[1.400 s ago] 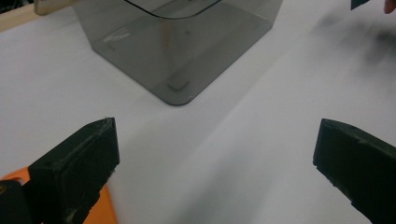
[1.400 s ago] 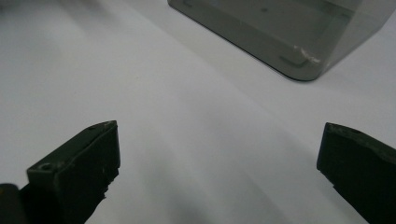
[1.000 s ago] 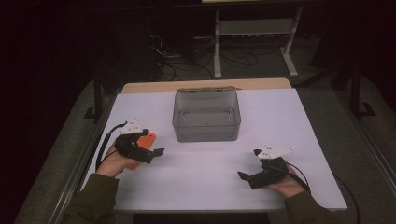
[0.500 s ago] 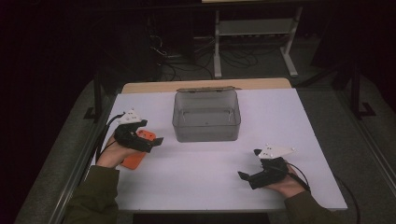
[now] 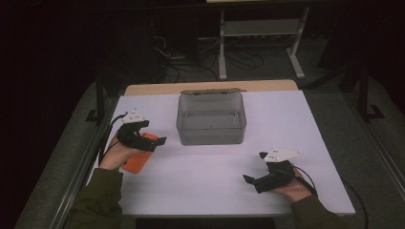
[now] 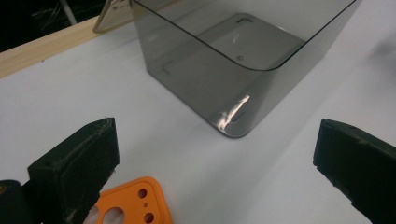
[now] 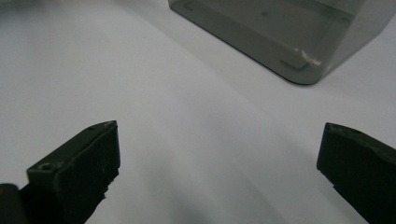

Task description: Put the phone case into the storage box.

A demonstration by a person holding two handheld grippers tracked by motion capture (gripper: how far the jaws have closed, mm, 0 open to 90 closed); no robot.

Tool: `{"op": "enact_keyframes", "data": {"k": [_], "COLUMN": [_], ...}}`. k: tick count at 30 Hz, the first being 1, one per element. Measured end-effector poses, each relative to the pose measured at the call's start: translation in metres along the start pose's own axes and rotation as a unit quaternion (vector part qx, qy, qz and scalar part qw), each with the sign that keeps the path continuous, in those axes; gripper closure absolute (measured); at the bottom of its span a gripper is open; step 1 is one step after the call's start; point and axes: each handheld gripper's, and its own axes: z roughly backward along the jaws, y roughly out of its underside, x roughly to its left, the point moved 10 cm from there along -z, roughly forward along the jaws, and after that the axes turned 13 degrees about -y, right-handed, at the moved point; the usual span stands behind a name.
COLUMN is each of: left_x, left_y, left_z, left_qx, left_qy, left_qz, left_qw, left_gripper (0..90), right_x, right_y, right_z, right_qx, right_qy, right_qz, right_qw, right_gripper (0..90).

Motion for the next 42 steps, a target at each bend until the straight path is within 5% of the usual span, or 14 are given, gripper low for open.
{"op": "enact_keyframes", "data": {"k": [19, 42], "left_x": [0.033, 0.052], "left_y": [0.018, 0.039], "left_z": [-0.006, -0.005], "left_qx": [0.036, 0.080], "left_qy": [-0.059, -0.079], "left_qz": [0.025, 0.037], "left_qw": [0.9973, 0.9929], "left_gripper": [0.0, 0.0], "right_x": [0.000, 0.000], "right_y": [0.000, -0.001], "right_z": [0.000, 0.000], "right_qx": [0.000, -0.001], "right_qy": [-0.001, -0.001], "right_qz": [0.003, 0.003], "right_qw": [1.0000, 1.0000], "right_gripper": [0.0, 0.0]}}
